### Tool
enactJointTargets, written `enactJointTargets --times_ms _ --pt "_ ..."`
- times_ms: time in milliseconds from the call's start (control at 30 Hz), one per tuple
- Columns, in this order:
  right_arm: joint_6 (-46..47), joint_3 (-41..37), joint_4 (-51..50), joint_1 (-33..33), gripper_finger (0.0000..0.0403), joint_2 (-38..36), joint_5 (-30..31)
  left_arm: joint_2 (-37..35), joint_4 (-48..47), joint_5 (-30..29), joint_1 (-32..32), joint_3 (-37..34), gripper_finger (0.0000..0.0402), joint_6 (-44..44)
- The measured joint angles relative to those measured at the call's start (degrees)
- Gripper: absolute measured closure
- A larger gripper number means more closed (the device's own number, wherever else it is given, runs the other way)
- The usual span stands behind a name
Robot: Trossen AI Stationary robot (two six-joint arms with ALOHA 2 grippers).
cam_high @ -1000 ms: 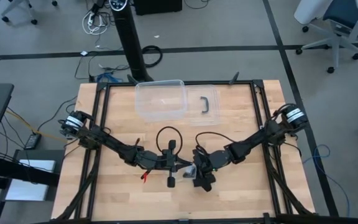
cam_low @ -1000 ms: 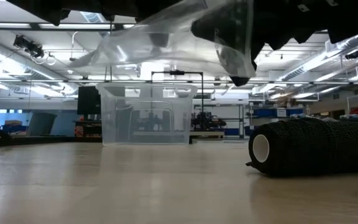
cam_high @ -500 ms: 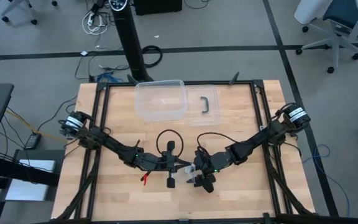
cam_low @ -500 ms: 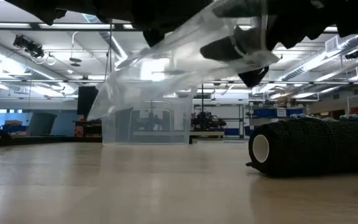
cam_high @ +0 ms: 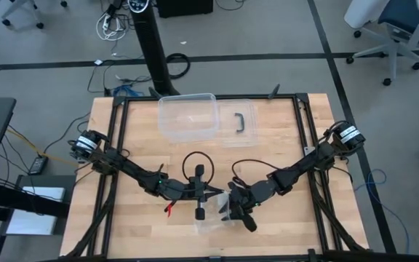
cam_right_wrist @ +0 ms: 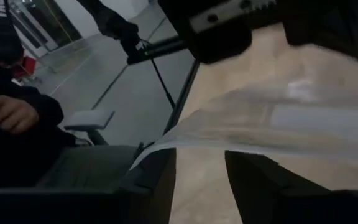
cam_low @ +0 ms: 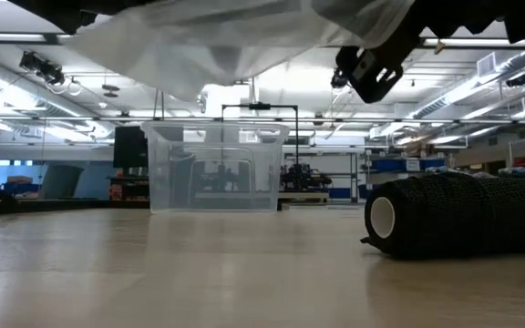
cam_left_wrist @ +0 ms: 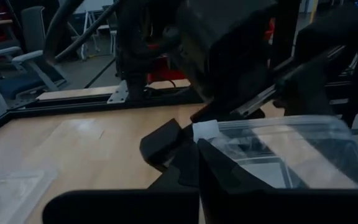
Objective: Roll bandage
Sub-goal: Open the transparent zip bag
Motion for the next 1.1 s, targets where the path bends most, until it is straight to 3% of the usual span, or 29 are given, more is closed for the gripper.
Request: enactJointTargets --times_ms 467,1100 --pt "-2.33 -1.25 3.68 -3.08 0.0188 0.85 9.16 0.0 1.27 0.16 -0.07 -0.04 0.0402 -0.01" --pt "-1.35 -2.3 7.45 -0.97 0.0124 0.85 7.21 0.04 3.74 0.81 -0.09 -0.02 0.0402 -0.27"
